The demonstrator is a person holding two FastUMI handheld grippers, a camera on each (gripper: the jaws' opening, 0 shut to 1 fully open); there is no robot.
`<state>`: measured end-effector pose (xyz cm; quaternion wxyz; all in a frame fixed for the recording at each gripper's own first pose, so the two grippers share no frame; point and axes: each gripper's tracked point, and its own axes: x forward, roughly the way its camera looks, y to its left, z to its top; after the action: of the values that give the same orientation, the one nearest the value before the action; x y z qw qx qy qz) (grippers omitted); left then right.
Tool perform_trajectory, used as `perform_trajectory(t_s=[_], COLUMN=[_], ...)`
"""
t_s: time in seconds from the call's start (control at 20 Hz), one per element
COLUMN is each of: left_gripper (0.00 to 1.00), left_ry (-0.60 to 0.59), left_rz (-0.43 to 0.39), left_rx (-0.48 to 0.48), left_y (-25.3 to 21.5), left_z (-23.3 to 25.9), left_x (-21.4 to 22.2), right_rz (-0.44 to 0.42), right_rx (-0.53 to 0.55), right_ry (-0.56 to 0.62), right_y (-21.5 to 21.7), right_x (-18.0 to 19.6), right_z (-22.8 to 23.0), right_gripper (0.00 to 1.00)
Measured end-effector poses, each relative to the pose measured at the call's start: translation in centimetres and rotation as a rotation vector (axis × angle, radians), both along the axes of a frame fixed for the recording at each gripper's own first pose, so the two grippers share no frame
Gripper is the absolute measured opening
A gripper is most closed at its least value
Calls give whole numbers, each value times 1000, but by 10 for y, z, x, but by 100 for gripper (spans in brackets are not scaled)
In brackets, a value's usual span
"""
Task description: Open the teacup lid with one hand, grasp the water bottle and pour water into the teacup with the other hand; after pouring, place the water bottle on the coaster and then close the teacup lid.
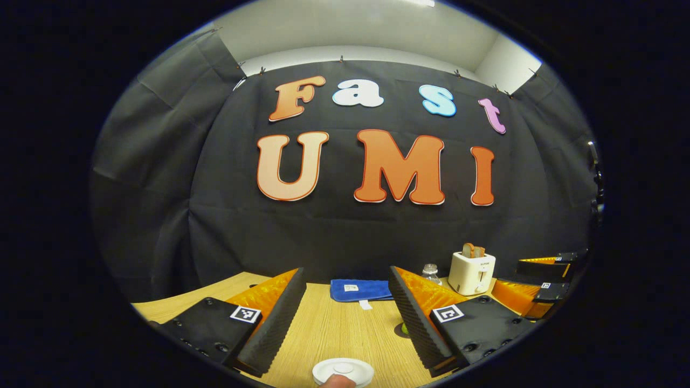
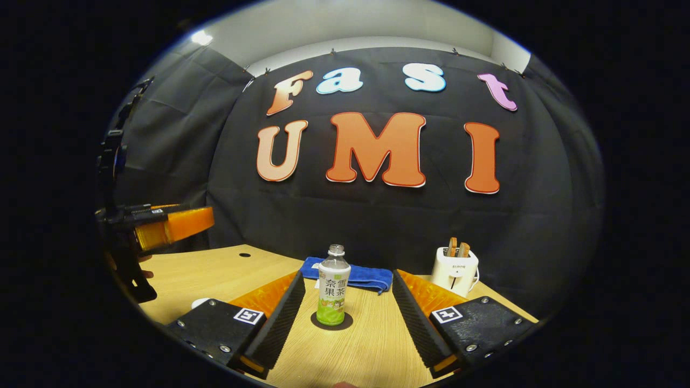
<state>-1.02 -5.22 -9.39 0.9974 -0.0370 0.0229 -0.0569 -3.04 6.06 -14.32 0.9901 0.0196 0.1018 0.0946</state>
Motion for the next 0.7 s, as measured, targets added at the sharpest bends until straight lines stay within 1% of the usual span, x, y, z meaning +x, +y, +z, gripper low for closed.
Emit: perform_trajectory(t_s=[0.1,0.2,0.35,0.4,0.55,0.7], left_gripper=[100,98,98,98,98,99], left_ry=[-4,-6,-28,-30,-37,-40], left_rz=[13,27,58,63,81,83], left_rx=[-3,-8,-15,-14,-9,-4], left_y=[6,15,34,39,48,48], left_z=[5,9,20,22,25,27], left_x=[1,3,5,5,4,4], right_rz=[-5,-20,-78,-86,-97,-103], right_rx=[-12,-13,-35,-32,-17,-10], right_ry=[-19,-28,-13,-18,-17,-20], right_y=[-4,-7,-22,-24,-28,-30], right_x=[0,1,4,5,5,6], right_z=[15,23,27,31,35,36], right_gripper=[97,98,97,98,98,98])
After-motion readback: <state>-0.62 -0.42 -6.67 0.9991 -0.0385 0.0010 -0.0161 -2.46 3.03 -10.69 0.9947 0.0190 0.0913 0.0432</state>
